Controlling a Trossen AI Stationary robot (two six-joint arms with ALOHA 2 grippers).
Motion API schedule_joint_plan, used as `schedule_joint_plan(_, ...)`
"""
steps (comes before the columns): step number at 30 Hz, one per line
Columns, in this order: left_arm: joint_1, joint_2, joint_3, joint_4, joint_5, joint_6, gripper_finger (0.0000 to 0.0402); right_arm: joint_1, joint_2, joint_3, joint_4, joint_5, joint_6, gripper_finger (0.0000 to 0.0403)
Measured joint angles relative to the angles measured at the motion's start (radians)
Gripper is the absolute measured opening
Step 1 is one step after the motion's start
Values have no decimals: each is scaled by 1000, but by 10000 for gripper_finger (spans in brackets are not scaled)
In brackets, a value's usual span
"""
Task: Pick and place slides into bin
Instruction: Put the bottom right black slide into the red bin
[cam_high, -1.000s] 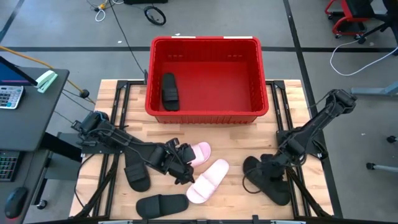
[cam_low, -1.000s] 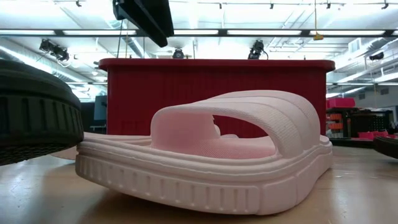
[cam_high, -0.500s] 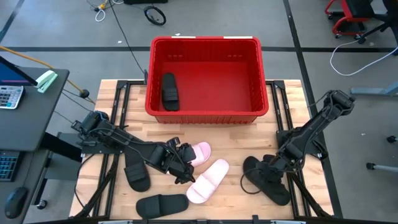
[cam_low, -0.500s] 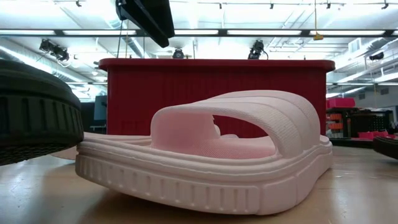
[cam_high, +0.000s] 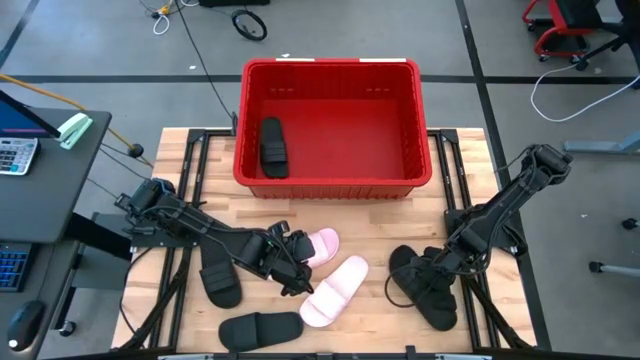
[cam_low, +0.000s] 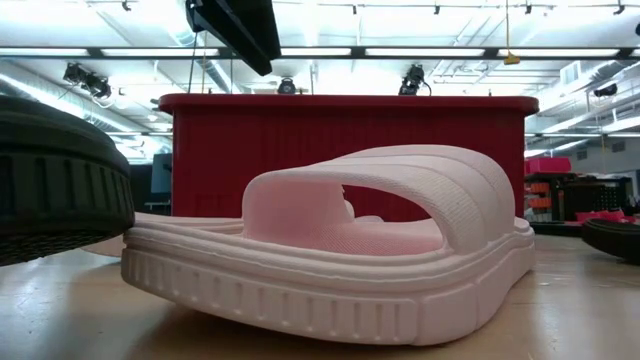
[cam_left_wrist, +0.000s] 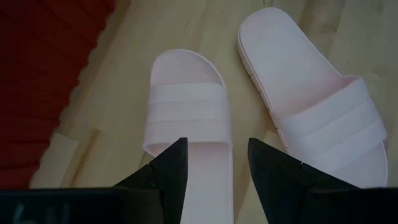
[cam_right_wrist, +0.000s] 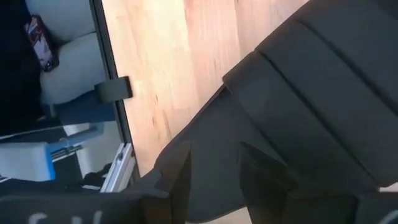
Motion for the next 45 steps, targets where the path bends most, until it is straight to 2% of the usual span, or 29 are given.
schedule_joint_plan(6, -1, 0, 0, 0, 0, 2, 172, 0, 4, 0, -3, 72, -12, 133)
schedule_joint_plan(14, -1, 0, 0, 1, 0, 36, 172, 0, -9, 43, 114, 103, -178, 133)
schedule_joint_plan(17, -1, 0, 0, 2, 0, 36, 172, 0, -24, 84, 92, 137, -322, 133)
schedule_joint_plan(21, -1, 0, 0, 2, 0, 36, 172, -13, -28, 135, -14, 278, -592, 133)
schedule_joint_plan(24, -1, 0, 0, 6, 0, 35, 172, -56, -17, 142, -119, 349, -662, 133)
schedule_joint_plan(26, -1, 0, 0, 10, 0, 32, 172, -100, -9, 125, -146, 337, -666, 132)
schedule_joint_plan(33, 2, 0, 0, 28, 0, 34, 172, -255, 6, 63, -125, 188, -769, 132)
schedule_joint_plan(38, 2, 0, 0, 30, 0, 35, 172, -359, 7, 48, -115, 36, -790, 132)
schedule_joint_plan(45, 2, 0, 0, 30, 1, 36, 172, -424, 84, 48, -43, -72, -861, 132)
